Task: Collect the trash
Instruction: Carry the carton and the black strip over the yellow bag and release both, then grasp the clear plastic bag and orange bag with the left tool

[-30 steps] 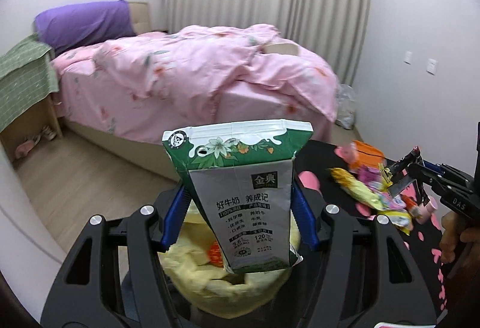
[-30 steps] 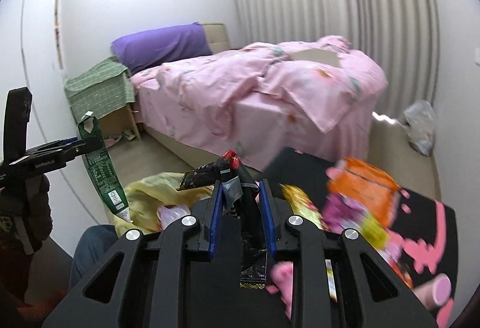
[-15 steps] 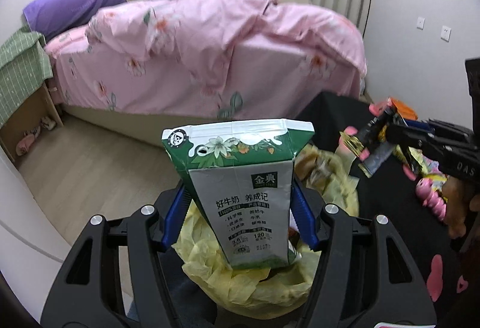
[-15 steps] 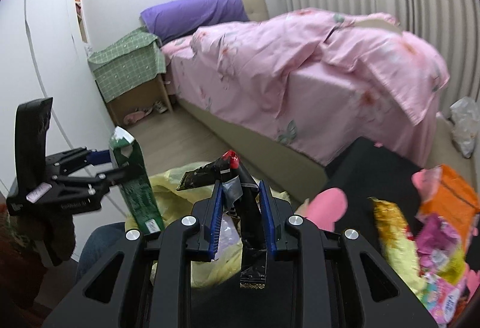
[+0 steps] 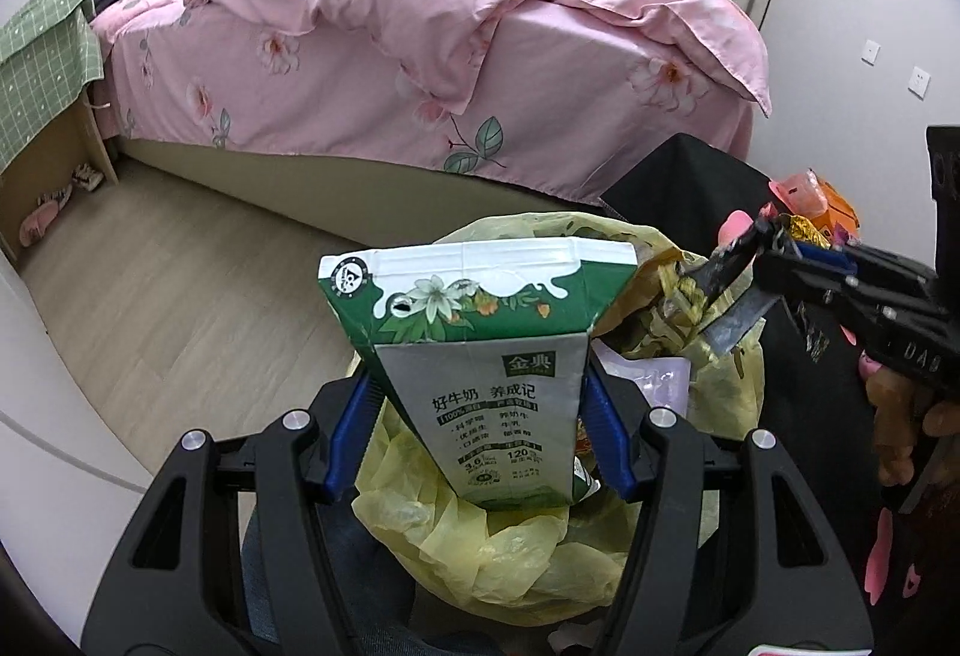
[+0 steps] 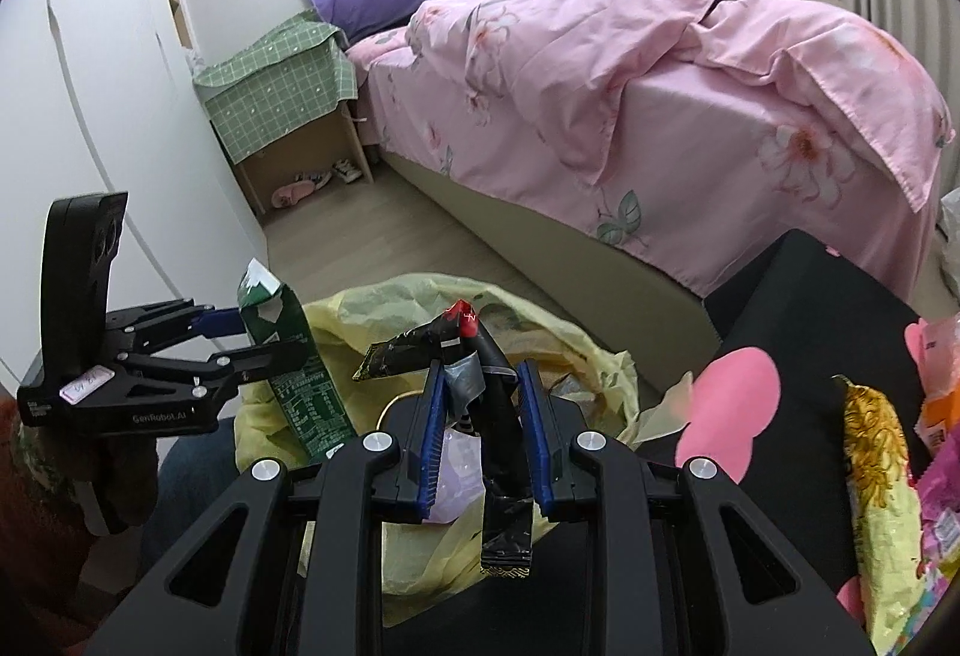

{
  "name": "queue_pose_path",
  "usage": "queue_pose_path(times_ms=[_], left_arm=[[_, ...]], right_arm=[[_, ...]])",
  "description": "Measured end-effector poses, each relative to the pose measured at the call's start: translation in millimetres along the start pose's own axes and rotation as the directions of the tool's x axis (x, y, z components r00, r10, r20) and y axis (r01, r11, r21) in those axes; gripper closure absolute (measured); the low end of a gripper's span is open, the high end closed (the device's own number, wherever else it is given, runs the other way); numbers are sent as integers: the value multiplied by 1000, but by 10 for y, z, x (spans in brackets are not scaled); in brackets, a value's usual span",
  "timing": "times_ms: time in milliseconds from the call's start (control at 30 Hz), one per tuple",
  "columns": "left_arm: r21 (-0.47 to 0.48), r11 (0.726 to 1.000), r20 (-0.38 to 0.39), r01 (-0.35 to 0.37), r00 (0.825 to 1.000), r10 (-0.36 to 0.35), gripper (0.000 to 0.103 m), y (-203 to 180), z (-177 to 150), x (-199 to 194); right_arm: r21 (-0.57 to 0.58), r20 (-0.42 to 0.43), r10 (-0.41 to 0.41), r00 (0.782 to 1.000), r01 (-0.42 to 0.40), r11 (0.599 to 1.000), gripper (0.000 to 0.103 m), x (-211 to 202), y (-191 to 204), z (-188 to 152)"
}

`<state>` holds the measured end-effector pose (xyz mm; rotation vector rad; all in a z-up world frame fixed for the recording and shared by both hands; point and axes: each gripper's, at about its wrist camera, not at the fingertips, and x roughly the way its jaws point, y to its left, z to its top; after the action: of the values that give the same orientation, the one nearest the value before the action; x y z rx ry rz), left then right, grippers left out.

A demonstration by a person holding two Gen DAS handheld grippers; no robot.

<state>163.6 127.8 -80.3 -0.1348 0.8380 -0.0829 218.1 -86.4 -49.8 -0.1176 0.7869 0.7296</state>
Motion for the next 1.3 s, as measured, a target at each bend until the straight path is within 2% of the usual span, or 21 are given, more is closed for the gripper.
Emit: queue_pose_path(times_ms=[67,167,200,300,367,400,500,733,833,933,1067,1133,1200,1300], left_arm=[[-28,999,7,18,1000,-18,45,30,8,-34],[-95,989,0,117,993,-117,44,121,39,-79],[-108,984,6,140,990,-140,38,141,58,-110],[-107,987,31,119,993,-116,21,132,98,-208],[-130,984,53,123,992,-117,19,153,132,-291],[-141,983,68,119,992,-110,18,166,153,-344],[-147,986,103,78,993,-63,18,173,201,-481],[-165,986,148,22,989,3,18,168,255,-696],[-161,987,168,18,986,9,18,92,281,-790],[-133,991,189,24,982,2,18,-76,300,-878],[-79,995,197,62,979,-46,18,-413,311,-879],[-49,994,195,96,977,-85,18,-623,315,-836],[-13,990,183,141,974,-137,18,-860,314,-762],[63,975,143,214,965,-221,18,-1245,282,-613]], right_arm=[[-15,-6,-11,1000,11,1000,79,23,30,-17],[-24,2,-20,1000,20,1000,79,20,47,-25],[-22,7,-23,1000,23,999,79,17,48,-22],[-11,5,-16,1000,16,1000,75,19,48,-20],[-17,11,-19,1000,19,1000,64,19,59,-29],[-21,12,-19,1000,19,1000,59,21,68,-31],[-27,11,-28,1000,28,999,54,3,78,-40],[-7,36,-44,998,44,999,54,-223,19,-65],[1,57,-73,996,73,997,54,-447,-46,-114],[27,82,-110,991,108,994,54,-694,-138,-190],[79,120,-192,974,183,980,54,-1157,-325,-414],[114,135,-235,962,221,969,53,-1404,-444,-573],[143,143,-261,955,241,960,47,-1588,-544,-716],[190,151,-297,943,267,945,47,-1903,-722,-1007]])
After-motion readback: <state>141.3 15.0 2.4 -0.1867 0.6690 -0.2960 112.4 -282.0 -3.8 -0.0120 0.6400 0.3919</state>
